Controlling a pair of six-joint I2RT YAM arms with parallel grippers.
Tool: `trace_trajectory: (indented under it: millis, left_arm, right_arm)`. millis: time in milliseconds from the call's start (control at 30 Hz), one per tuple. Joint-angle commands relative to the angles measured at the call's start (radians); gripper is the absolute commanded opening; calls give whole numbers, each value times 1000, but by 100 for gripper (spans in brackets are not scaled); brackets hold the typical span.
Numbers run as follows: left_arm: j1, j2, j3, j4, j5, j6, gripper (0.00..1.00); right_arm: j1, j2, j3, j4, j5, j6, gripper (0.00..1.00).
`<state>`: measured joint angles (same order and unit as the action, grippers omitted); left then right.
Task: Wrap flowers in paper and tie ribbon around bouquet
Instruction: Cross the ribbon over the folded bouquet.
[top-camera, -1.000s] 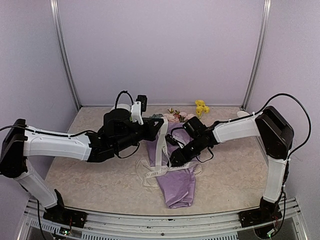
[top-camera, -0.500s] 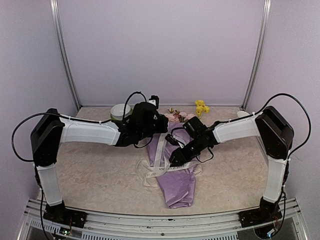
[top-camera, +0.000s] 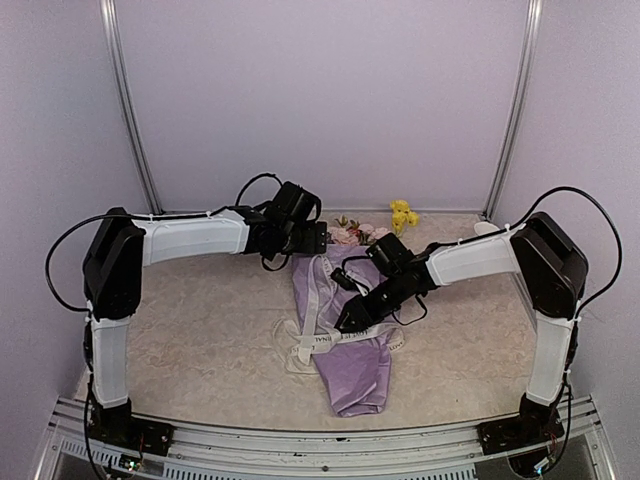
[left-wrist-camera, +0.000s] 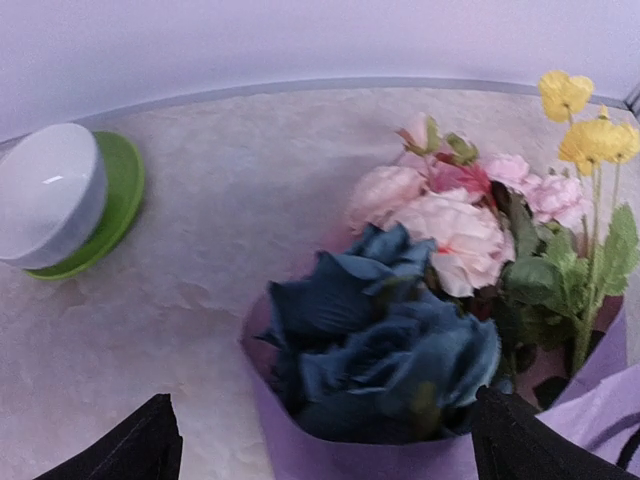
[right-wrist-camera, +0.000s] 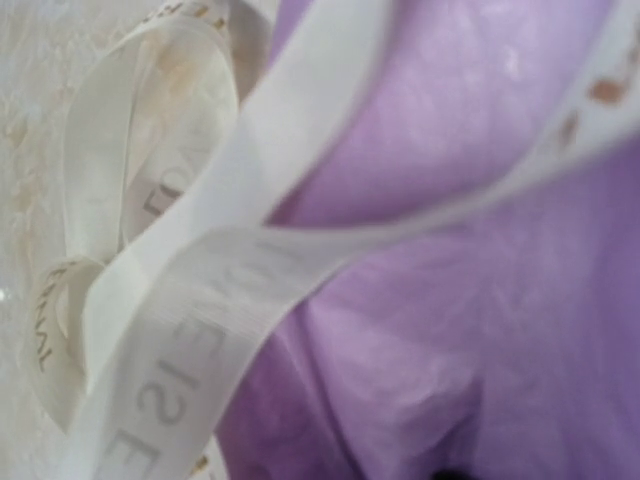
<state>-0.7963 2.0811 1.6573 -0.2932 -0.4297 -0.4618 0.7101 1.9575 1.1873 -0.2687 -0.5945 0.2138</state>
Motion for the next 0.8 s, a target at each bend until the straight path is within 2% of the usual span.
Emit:
trace_trajectory:
  millis: [0,67,133,200,300,367,433,500,767]
  left_arm:
    - [12,-89,23,-70,-103,87,99]
    - [-13,-155,-23,-76,-153,134,99]
    - [-71,-250,-146,-14,-177,208,95]
    - [-160,-358,-303,78,-155,292,85]
    - [-300,-505,-518,215,-17,365,64]
    - [-376,-572,-632,303,83,388,54]
    - [-398,-602,-711,367,128,400,47]
    - [-391,-582,-737,369,149,413,45]
    - [-330,-387,-601,206,345,455,59]
  right_arm:
    - [-9,27,-36,-65,35,27,46]
    - [-11,27,-34,-66,37,32,46]
    - [-14,24,-37,-64,41,37,46]
    - [-18,21,-39,-59,42,47,46]
    - [-26,24,-40,-51,35,59,45]
    - [-27,25,-42,-52,37,63,45]
    - [-29,23,-44,-49,37,66,45]
    - [-29,23,-51,-45,36,67,45]
    - [-29,23,-58,-37,41,74,45]
